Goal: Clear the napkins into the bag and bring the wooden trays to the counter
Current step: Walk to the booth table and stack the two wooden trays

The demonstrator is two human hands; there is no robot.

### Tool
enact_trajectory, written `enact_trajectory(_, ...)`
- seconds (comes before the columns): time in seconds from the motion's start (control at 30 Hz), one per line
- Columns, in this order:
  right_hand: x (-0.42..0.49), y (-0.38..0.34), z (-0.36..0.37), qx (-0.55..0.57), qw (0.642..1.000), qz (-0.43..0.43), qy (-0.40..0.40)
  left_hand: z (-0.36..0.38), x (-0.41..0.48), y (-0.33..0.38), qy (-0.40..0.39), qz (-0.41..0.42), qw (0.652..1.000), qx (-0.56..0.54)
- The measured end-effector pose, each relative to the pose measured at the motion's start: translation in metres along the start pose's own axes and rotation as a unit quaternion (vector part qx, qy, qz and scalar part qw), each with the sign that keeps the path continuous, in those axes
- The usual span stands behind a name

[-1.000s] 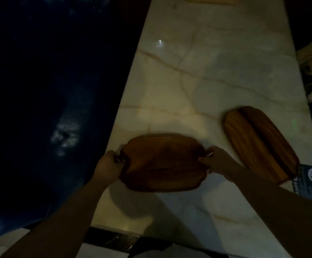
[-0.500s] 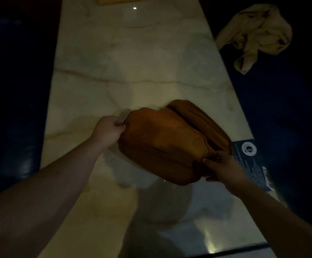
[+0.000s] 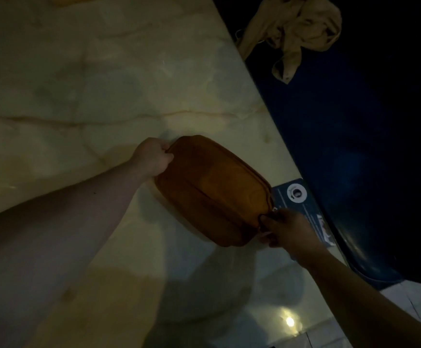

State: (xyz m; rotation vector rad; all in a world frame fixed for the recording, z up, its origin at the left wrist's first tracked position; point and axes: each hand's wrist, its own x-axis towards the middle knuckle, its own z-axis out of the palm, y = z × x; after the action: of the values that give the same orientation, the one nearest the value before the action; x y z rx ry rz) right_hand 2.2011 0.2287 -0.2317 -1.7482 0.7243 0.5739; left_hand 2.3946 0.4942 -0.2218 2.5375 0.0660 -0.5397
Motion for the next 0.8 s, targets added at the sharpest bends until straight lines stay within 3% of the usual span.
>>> enact_trajectory(0.37, 0.015, 0.008, -0.003, -0.036, 0.998, 0.001, 0.049, 0.012, 0.010, 0.007, 0.001, 0.015, 1.000, 0.026)
enact_trajectory(0.67, 0.019, 0.020, -0.001, -0.196, 0.977, -0.063, 0.055, 0.009, 0.009, 0.013, -0.008, 0.001, 1.000, 0.000)
enact_trajectory(0.8, 0.015, 0.020, 0.011, -0.150, 0.986, -0.037, 0.063, 0.011, 0.015, 0.013, -0.025, 0.014, 0.999, -0.025)
